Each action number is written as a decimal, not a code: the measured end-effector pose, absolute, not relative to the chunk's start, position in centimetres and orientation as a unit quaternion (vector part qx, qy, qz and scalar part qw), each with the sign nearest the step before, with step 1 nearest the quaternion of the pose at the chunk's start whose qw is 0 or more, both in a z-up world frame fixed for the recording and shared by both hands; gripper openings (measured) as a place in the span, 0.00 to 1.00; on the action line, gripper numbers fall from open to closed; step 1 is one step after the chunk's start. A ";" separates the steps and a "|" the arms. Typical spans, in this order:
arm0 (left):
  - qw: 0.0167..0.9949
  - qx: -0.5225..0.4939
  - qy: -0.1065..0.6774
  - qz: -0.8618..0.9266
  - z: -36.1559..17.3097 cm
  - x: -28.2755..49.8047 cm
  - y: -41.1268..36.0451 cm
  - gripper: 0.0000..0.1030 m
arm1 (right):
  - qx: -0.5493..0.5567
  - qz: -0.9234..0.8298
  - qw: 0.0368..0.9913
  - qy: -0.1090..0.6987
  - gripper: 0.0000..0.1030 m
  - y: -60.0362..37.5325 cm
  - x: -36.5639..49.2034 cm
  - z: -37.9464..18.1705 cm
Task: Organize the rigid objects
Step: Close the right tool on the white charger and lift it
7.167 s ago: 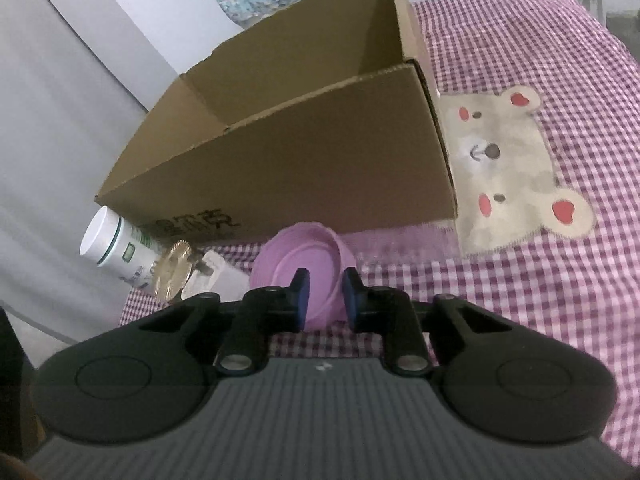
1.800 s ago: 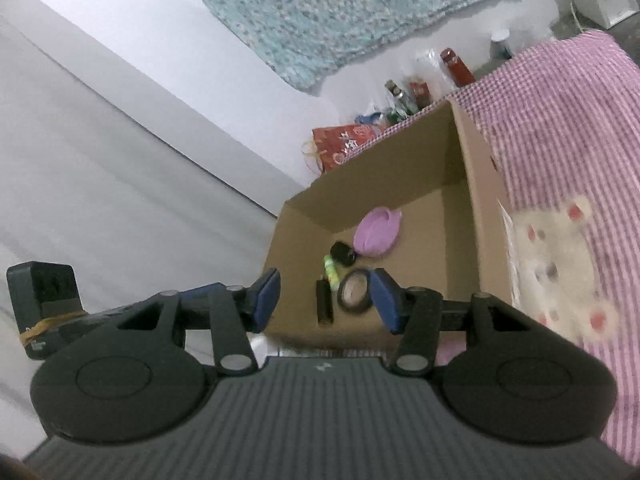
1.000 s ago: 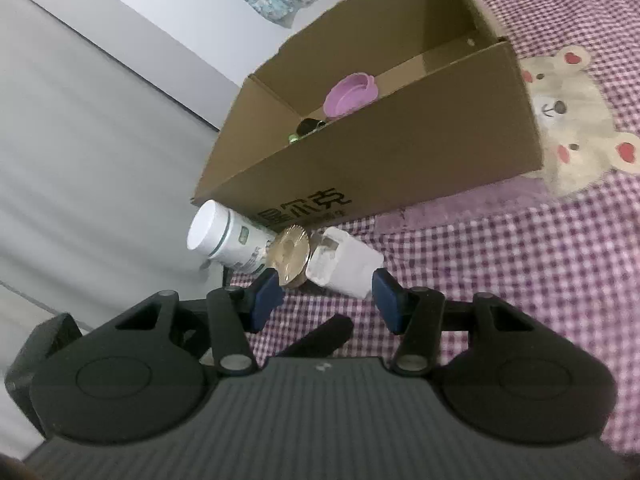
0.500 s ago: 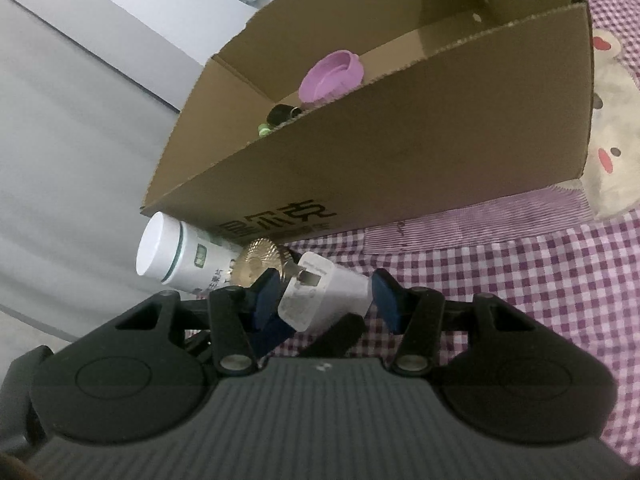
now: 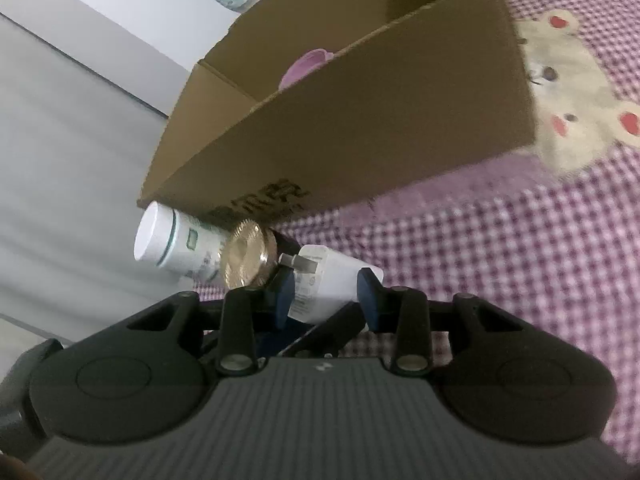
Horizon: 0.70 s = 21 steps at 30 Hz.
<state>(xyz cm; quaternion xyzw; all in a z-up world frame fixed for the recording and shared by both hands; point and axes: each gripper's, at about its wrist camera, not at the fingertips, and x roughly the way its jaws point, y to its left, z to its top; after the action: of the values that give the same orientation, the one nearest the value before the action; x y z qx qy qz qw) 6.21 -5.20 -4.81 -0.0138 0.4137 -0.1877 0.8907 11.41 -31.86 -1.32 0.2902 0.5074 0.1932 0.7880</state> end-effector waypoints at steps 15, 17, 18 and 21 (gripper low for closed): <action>0.884 0.006 0.415 -0.218 -4.3 3.2 -6.1 0.27 | 0.245 0.167 0.808 0.508 0.44 -32.7 7.7 -0.7; 0.883 0.008 0.415 -0.221 -4.1 3.8 -6.3 0.28 | 0.247 0.165 0.809 0.508 0.44 -32.8 7.9 -0.9; 0.881 0.008 0.417 -0.225 -4.1 3.9 -6.3 0.30 | 0.249 0.164 0.808 0.508 0.44 -32.8 8.1 -1.0; 0.877 0.008 0.423 -0.228 -4.4 4.4 -6.8 0.33 | 0.254 0.160 0.805 0.513 0.43 -33.0 8.2 -1.4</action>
<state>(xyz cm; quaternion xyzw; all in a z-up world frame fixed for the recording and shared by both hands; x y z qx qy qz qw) 4.43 -6.75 -4.45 0.0076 0.4229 -0.2285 0.8769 8.22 -32.98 -1.36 0.2535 0.5127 0.1602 0.8045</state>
